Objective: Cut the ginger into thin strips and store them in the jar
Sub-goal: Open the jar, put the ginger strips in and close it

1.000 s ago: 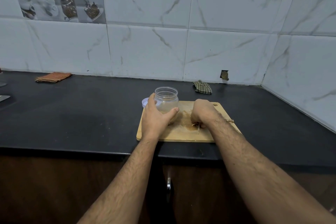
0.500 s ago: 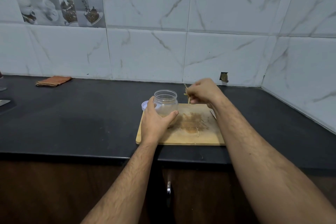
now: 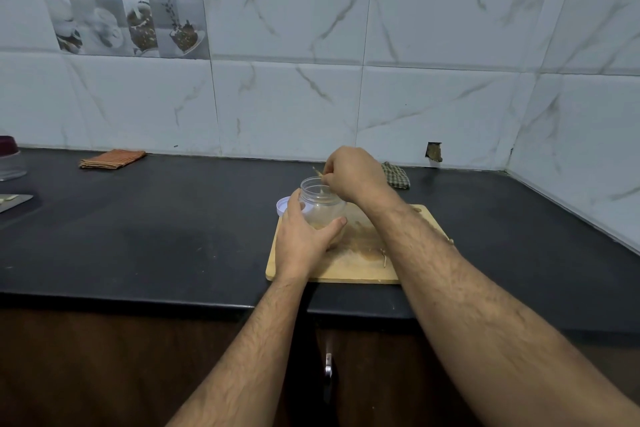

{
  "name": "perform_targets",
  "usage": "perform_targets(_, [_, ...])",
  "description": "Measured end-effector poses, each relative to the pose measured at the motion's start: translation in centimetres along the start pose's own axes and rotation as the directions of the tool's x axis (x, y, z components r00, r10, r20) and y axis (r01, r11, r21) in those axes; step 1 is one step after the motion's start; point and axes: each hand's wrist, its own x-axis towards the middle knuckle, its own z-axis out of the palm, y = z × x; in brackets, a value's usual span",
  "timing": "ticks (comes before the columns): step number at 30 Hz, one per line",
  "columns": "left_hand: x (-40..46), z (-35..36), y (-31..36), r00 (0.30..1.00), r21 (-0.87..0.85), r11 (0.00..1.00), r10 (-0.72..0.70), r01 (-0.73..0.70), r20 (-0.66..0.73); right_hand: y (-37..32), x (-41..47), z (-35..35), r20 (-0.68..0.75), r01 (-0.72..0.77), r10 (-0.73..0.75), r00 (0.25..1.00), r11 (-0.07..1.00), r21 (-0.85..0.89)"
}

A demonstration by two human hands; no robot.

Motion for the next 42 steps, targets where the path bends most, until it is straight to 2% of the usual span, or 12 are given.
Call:
perform_targets(3, [0.0,0.0,0.0,1.0,0.007,1.0,0.004,-0.004,0.001,0.2,0.1,-0.2,0.066,-0.006,0.007,0.998,1.0,-0.012])
perform_targets(9, [0.0,-0.1,0.0,1.0,0.004,1.0,0.01,-0.01,0.002,0.6,-0.2,-0.6,0.055,-0.046,0.041,0.998,0.994,0.096])
perform_targets(13, [-0.1,-0.1,0.0,1.0,-0.002,1.0,0.014,-0.014,-0.001,2.2,-0.6,-1.4,-0.055,-0.097,0.108,0.993,0.98,0.176])
perform_targets(16, [-0.1,-0.1,0.0,1.0,-0.005,1.0,0.008,-0.008,-0.001,4.5,-1.6,-1.5,-0.027,-0.264,0.264,0.964,0.964,0.015])
perform_targets(18, [-0.1,-0.1,0.1,1.0,-0.004,1.0,0.007,-0.007,0.001,5.7,-2.7,-1.3,0.161,-0.345,0.363,0.918,0.929,-0.133])
perform_targets(20, [-0.2,-0.2,0.2,1.0,-0.003,1.0,0.007,-0.007,0.002,6.2,-3.7,-0.9,0.351,-0.368,0.437,0.828,0.896,-0.249])
perform_targets(22, [-0.2,-0.2,0.2,1.0,0.0,1.0,0.009,-0.009,0.001,6.5,-4.3,-0.3,0.428,-0.382,0.493,0.758,0.866,-0.323])
perform_targets(24, [-0.2,-0.2,0.3,1.0,0.002,1.0,0.009,-0.009,-0.001,6.8,-4.6,0.6,0.465,-0.42,0.533,0.707,0.845,-0.331])
perform_targets(28, [-0.3,-0.2,0.3,1.0,0.002,1.0,0.009,-0.009,-0.003,6.7,-4.9,1.8,0.379,-0.4,0.526,0.762,0.841,-0.364])
perform_targets(34, [-0.3,-0.2,0.4,1.0,0.0,1.0,0.006,-0.006,-0.001,6.7,-4.8,1.4,0.443,-0.491,0.568,0.693,0.823,-0.287])
perform_targets(39, [-0.4,-0.3,0.3,1.0,0.001,1.0,0.009,-0.009,-0.001,6.9,-5.1,1.6,0.476,-0.468,0.525,0.705,0.849,-0.243])
perform_targets(42, [-0.4,-0.3,0.3,1.0,-0.005,1.0,0.009,-0.009,0.006,7.7,-5.3,0.4,0.516,-0.526,0.468,0.718,0.85,-0.039])
